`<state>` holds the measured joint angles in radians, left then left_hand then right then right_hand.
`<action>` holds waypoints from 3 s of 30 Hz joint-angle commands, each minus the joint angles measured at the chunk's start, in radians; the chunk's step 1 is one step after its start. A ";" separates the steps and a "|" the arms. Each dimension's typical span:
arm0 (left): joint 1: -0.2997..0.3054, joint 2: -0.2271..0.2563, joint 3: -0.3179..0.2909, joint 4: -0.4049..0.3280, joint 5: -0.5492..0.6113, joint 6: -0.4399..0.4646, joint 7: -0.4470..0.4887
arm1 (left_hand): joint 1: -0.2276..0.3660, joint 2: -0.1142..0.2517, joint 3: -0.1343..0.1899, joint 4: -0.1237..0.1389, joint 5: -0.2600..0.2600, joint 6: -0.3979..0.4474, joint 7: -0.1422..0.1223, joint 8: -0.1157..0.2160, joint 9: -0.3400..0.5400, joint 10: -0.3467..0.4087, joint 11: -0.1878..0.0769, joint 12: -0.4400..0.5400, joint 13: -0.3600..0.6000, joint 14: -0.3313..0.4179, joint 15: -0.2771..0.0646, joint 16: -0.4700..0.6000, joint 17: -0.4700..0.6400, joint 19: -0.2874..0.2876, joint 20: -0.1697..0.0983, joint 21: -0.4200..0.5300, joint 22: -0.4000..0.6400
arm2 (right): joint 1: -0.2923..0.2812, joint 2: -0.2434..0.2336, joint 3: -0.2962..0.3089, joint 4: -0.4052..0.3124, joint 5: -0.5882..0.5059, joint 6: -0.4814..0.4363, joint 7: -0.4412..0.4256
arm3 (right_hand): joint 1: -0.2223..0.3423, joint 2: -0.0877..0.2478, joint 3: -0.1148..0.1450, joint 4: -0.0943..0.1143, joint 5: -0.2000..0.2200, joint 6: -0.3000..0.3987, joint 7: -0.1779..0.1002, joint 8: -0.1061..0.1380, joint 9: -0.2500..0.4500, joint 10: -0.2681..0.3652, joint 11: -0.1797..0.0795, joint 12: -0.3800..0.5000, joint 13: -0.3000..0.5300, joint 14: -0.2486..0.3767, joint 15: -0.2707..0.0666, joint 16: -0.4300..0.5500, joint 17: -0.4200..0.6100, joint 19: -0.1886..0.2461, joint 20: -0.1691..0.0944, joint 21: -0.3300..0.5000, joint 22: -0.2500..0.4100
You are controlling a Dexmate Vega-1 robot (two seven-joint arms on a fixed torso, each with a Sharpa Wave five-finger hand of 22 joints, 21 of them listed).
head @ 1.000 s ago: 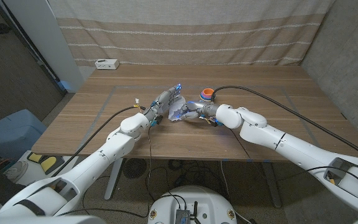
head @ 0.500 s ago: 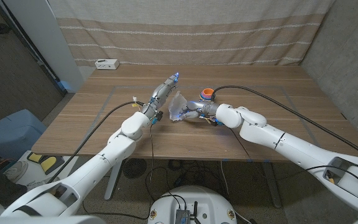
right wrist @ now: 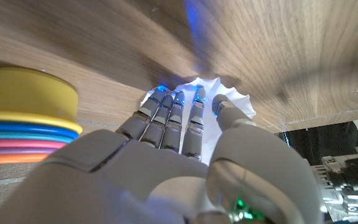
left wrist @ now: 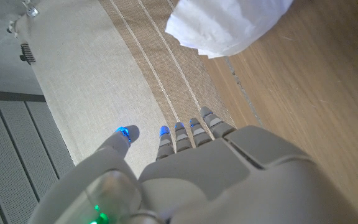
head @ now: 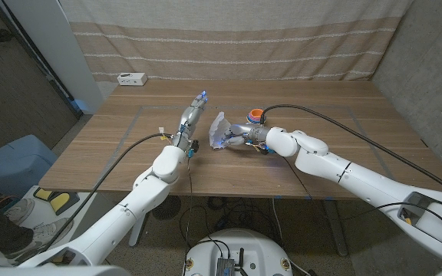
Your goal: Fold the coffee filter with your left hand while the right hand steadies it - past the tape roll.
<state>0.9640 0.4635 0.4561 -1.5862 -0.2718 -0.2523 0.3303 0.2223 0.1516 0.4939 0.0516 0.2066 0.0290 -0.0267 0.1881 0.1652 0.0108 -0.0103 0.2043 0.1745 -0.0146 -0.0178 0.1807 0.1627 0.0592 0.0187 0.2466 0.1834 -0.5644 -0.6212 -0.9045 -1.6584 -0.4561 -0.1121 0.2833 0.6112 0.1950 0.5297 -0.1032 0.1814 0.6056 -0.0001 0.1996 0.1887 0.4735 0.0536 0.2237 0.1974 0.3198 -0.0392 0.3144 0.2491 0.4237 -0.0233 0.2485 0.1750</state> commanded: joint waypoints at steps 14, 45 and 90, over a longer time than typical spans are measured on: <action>-0.056 0.002 0.017 0.084 -0.214 0.038 -0.236 | 0.008 0.012 0.030 0.017 -0.008 -0.043 0.021 -0.017 0.006 0.001 0.005 -0.007 0.005 0.003 0.006 -0.001 0.010 0.063 -0.008 0.016 0.003 | 0.015 0.003 0.000 0.032 0.016 0.029 0.005 | 0.010 -0.002 0.001 0.008 0.004 0.004 0.009 -0.004 0.001 0.011 0.000 -0.005 0.003 0.009 -0.003 0.007 0.003 0.008 0.000 -0.003 0.005; -0.228 -0.045 0.091 0.303 -0.317 0.054 -0.506 | -0.060 -0.073 -0.038 0.031 -0.007 -0.107 0.010 -0.013 0.005 -0.031 0.007 -0.011 0.006 -0.019 0.013 0.000 0.011 0.114 -0.006 0.016 0.000 | 0.018 0.007 0.017 0.069 0.059 0.056 -0.016 | 0.015 -0.001 -0.002 0.011 0.004 0.008 0.010 -0.004 0.001 0.016 0.002 -0.006 0.004 0.013 -0.002 0.010 0.006 0.013 -0.002 -0.005 0.005; -0.243 -0.004 0.120 0.191 -0.324 0.255 -0.451 | -0.104 -0.081 -0.071 0.045 0.009 -0.165 -0.034 -0.014 0.006 -0.116 0.033 -0.019 0.006 -0.074 0.051 -0.005 0.012 0.033 0.039 -0.031 0.003 | -0.191 -0.118 0.275 -0.153 0.190 0.087 -0.340 | -0.013 -0.003 -0.018 -0.001 0.007 0.083 0.018 0.013 0.000 0.101 0.022 0.012 0.002 0.118 0.010 0.013 -0.019 0.075 0.035 0.001 0.007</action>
<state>0.7247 0.4664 0.5731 -1.4082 -0.5985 0.0231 -0.1099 0.1222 0.0723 0.4262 0.0944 0.2114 -0.1331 -0.0500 0.1696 0.1678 -0.0935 0.0212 0.1811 0.1793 -0.0775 0.0353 0.1730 0.1698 0.0875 0.0587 0.2138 0.1839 -0.7417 -0.7196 -0.6379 -1.7806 -0.2371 -0.0290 -0.0324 0.5887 0.1783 0.5031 -0.1000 0.1816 0.6719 0.0190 0.2058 0.1860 0.5606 0.0756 0.2295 0.1975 0.4221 -0.0272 0.3183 0.2258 0.4844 0.0127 0.2442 0.1795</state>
